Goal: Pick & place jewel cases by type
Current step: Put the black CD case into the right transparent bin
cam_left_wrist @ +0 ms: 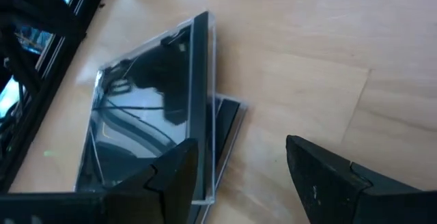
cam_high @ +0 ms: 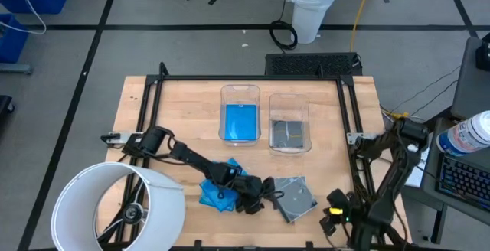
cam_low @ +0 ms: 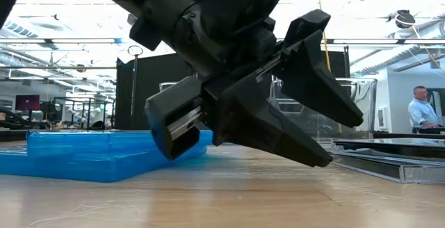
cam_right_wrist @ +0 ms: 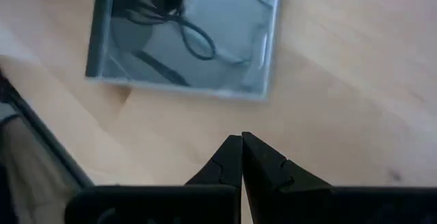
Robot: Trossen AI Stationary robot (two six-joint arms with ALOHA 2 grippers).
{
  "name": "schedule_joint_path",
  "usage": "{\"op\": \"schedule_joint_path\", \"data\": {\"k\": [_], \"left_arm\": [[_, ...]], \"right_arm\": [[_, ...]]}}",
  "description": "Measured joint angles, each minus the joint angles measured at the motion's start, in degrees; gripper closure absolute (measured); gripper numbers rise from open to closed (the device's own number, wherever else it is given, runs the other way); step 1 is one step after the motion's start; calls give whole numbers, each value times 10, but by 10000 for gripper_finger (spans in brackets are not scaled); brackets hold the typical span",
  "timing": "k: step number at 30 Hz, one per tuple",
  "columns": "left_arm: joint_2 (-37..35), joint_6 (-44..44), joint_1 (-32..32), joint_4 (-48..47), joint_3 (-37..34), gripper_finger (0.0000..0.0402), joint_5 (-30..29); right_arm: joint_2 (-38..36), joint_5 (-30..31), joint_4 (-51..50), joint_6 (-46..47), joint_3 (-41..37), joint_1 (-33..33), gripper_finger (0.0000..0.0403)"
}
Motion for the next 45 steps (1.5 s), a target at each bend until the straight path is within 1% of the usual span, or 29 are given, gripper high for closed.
{"op": "schedule_joint_path", "data": {"k": [4,8,13,15,18,20,25,30,34,38,40,42,45], "left_arm": [[0,-2,2,0,0,174,-1],[0,7,1,0,0,174,-1],[0,8,1,2,0,174,-26],[0,8,3,3,0,174,-29],[0,-10,6,14,0,174,-29],[-1,-22,10,17,0,174,-26],[-1,-38,15,20,0,174,-27],[-1,-52,15,19,0,174,-26],[-1,-50,15,19,0,174,-26],[-1,-50,15,20,0,174,-26],[-1,-50,15,22,0,174,-26],[-1,-51,15,26,0,174,-25],[-1,-52,15,25,0,174,-24]], "right_arm": [[-49,31,85,-2,-92,8,403],[-83,64,128,-3,-136,38,403],[-98,121,125,-1,-144,92,403],[-95,161,113,1,-144,111,403],[-89,235,103,2,-143,119,403],[-87,252,94,-2,-143,117,403],[-86,248,79,-7,-144,112,403],[-85,183,103,-20,-144,100,403],[-88,136,106,-9,-145,65,403],[-117,41,92,-65,-145,9,403],[-138,44,105,-128,-145,-16,403],[-164,47,142,-185,-159,-37,403],[-213,6,239,-208,-228,-64,403]]}}
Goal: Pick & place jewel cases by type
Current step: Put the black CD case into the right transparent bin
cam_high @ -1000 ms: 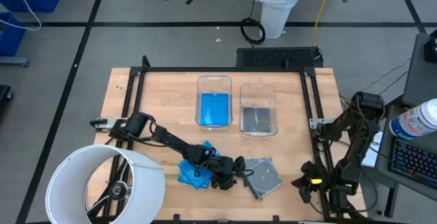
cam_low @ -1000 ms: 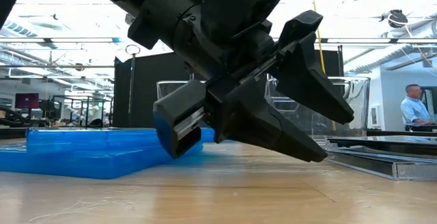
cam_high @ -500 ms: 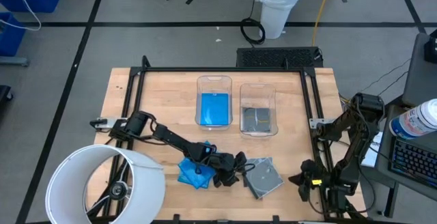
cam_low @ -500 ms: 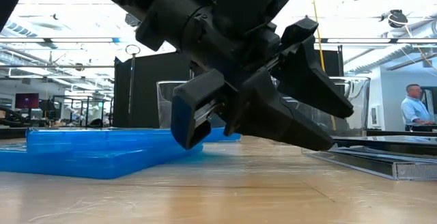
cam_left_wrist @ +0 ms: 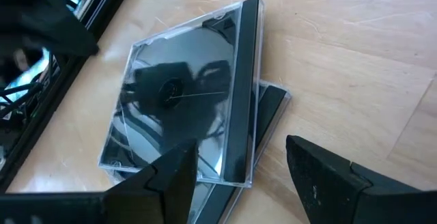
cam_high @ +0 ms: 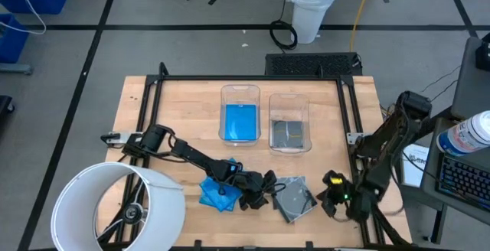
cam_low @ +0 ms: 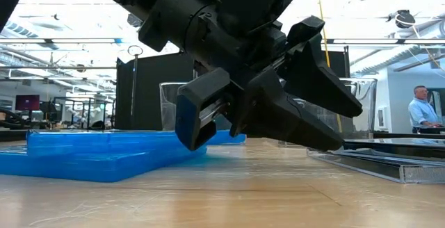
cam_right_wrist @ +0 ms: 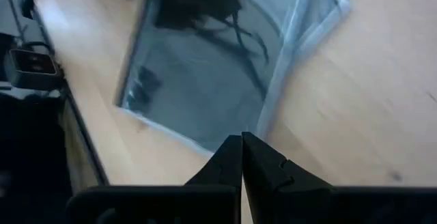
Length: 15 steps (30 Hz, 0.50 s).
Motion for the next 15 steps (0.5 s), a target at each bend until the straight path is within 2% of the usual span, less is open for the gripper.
{"op": "schedule_joint_path", "data": {"k": [3,8,11,15], "left_arm": [[0,0,0,1,0,174,2],[0,2,0,2,0,174,4],[0,4,0,1,0,174,4],[0,10,2,1,0,174,4]], "right_arm": [[-44,-25,183,-5,-105,-15,403],[-92,-7,461,2,-243,-15,403],[-96,5,517,0,-277,-17,403],[-93,4,508,29,-281,-16,403]]}}
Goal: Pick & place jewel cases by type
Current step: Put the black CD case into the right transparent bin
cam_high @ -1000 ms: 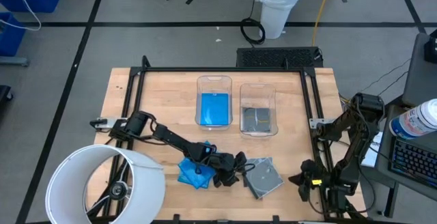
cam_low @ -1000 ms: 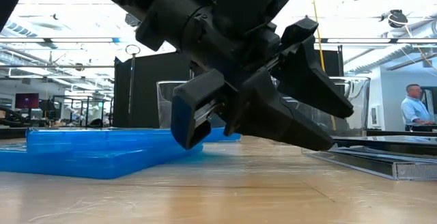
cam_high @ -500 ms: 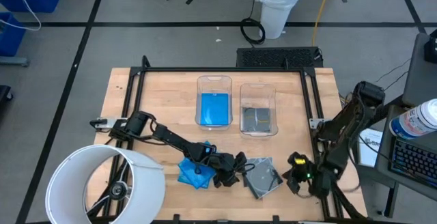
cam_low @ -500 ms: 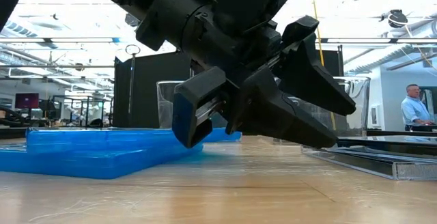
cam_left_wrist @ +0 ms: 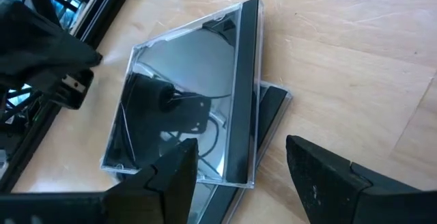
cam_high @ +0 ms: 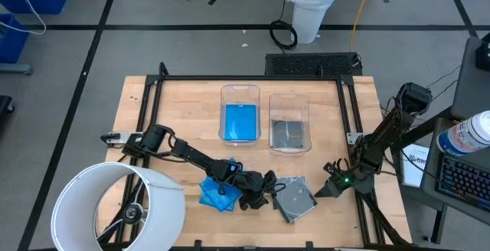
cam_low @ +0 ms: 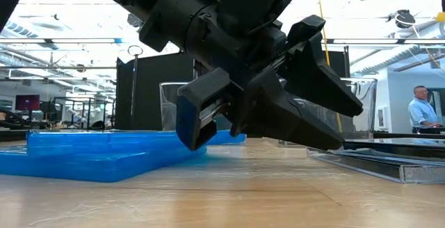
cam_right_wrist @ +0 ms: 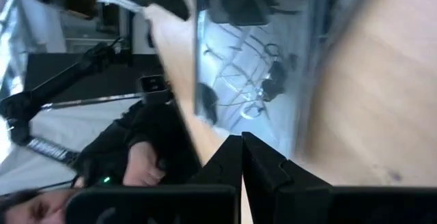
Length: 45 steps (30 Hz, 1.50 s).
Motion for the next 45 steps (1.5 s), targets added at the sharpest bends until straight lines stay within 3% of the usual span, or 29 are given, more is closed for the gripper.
{"op": "schedule_joint_path", "data": {"k": [2,6,9,21,34,45], "left_arm": [[0,7,0,0,0,174,0],[0,7,0,0,0,174,0],[0,-3,0,0,0,174,0],[0,-10,0,-1,0,174,0],[0,3,-8,-1,0,174,-1],[0,35,-21,6,0,174,-30]], "right_arm": [[6,-6,-19,26,0,0,403],[18,-84,-37,70,9,1,403],[19,-95,-43,71,13,1,397],[50,-148,-77,55,33,1,316],[52,-130,-137,98,32,0,233],[115,-114,-133,95,60,0,221]]}}
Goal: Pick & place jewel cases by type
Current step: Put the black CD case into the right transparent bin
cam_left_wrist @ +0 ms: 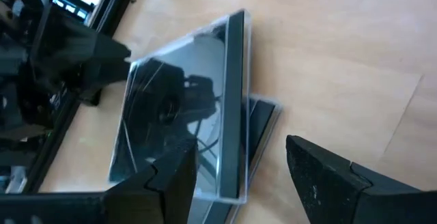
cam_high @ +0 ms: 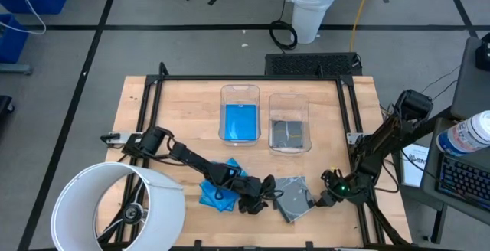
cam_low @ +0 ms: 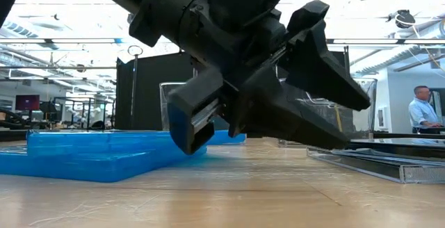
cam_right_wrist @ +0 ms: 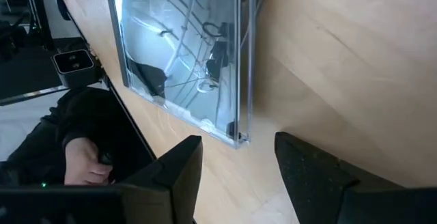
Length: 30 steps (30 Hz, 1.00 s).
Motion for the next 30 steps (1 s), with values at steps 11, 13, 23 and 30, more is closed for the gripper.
{"op": "schedule_joint_path", "data": {"k": [11,13,23,30], "left_arm": [[1,15,0,2,0,174,-7],[5,15,0,11,0,174,-7],[11,5,4,18,0,174,-14],[11,4,4,23,0,174,-17]], "right_arm": [[9,22,-4,-21,1,-13,220],[9,19,-4,-24,1,-20,220],[10,15,-2,-40,1,-34,220],[23,21,-1,-50,1,-44,220]]}}
